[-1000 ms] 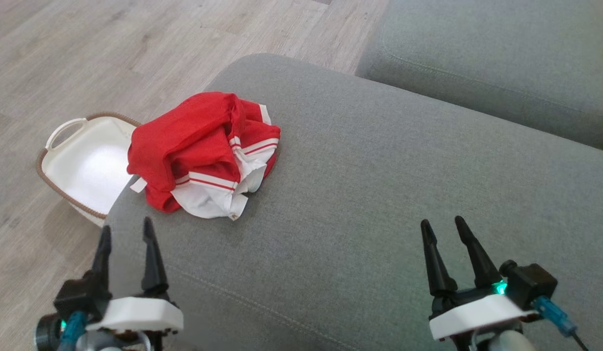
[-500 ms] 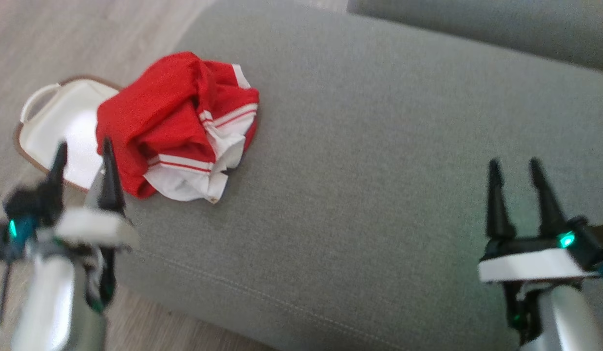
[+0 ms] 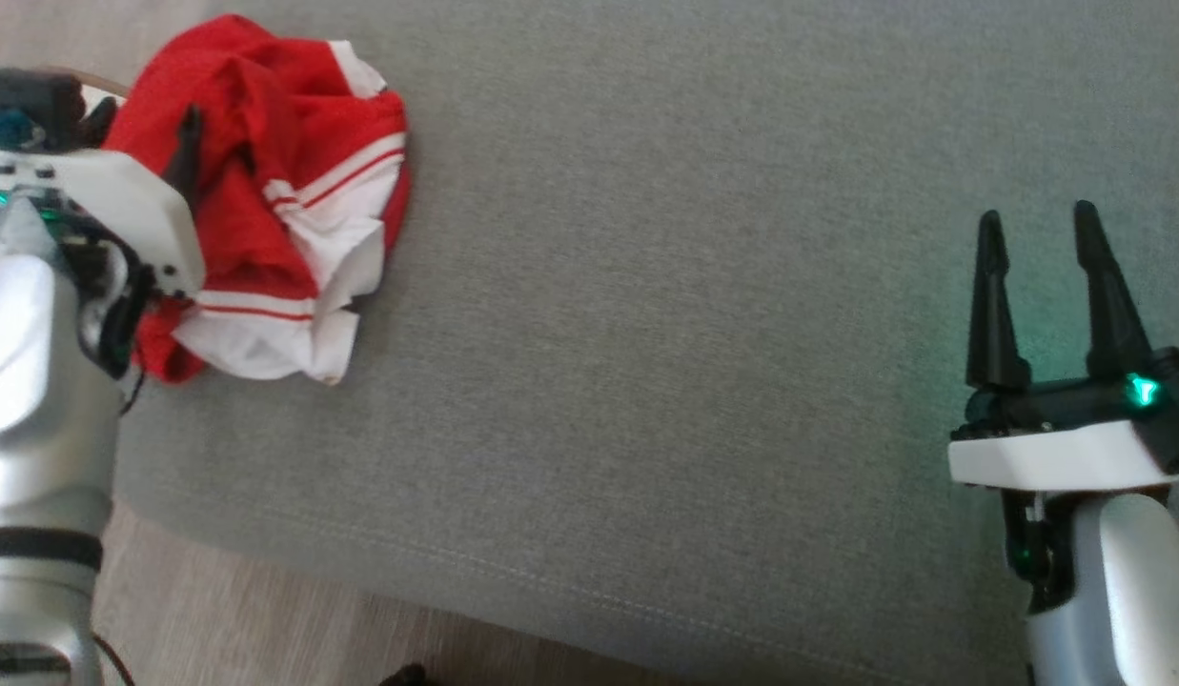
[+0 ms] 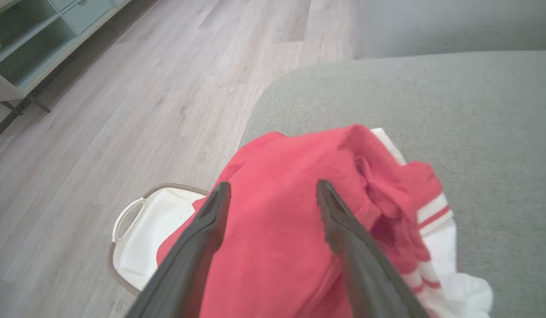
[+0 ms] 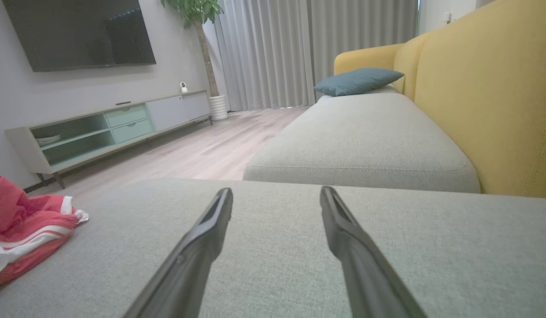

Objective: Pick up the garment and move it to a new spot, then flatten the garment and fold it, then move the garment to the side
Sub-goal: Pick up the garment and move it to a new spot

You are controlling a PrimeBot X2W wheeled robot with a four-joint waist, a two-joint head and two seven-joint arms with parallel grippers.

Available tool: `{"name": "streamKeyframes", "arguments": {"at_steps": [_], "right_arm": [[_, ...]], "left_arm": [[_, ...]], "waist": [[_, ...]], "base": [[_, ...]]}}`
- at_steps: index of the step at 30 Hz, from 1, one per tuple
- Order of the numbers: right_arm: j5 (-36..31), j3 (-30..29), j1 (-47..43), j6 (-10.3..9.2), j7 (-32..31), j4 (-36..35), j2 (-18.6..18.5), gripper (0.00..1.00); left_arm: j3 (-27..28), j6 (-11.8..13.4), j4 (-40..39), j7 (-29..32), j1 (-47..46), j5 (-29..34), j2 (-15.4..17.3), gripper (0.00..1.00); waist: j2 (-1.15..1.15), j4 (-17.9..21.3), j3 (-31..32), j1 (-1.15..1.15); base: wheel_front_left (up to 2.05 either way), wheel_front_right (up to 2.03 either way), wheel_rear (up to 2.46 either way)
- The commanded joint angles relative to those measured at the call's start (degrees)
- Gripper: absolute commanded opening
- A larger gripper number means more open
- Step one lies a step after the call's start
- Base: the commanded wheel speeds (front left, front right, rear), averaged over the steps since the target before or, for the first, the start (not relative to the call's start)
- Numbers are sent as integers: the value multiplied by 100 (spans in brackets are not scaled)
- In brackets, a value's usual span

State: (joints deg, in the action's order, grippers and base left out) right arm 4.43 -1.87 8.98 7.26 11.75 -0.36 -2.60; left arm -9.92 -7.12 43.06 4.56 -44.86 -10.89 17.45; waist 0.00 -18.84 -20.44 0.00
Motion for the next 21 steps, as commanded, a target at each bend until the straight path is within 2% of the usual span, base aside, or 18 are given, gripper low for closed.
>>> {"name": "streamKeyframes", "arguments": {"at_steps": [1, 11, 12, 13, 14, 17, 21], "right_arm": [[-50, 205, 96, 23, -6, -249, -28, 100], [-199, 423, 69, 23, -14, -370, -28, 100], [-196, 435, 70, 23, -14, -367, -28, 100], [-189, 446, 69, 23, -14, -361, -28, 100], [-179, 456, 67, 23, -12, -349, -28, 100], [-145, 457, 38, 23, 3, -286, -28, 100], [-103, 478, -1, 23, 35, -162, -28, 100]], "left_arm": [[125, -21, 17, 49, -311, -59, 397, 100], [-666, -35, 1124, 251, -921, -762, 532, 100], [-737, -35, 1212, 289, -946, -829, 547, 92], [-803, -35, 1284, 306, -974, -890, 562, 25], [-867, -35, 1346, 315, -997, -953, 575, 0], [-1009, -35, 1486, 205, -1042, -1090, 625, 0], [-1031, -8, 1637, -284, -1157, -1077, 702, 0]], "waist": [[0, 163, -167, 0], [0, 358, -387, 0], [0, 372, -388, 0], [0, 384, -384, 0], [0, 394, -372, 0], [0, 400, -280, 0], [0, 396, -71, 0]], "base": [[0, 0, 0], [0, 0, 0], [0, 0, 0], [0, 0, 0], [0, 0, 0], [0, 0, 0], [0, 0, 0]]}}
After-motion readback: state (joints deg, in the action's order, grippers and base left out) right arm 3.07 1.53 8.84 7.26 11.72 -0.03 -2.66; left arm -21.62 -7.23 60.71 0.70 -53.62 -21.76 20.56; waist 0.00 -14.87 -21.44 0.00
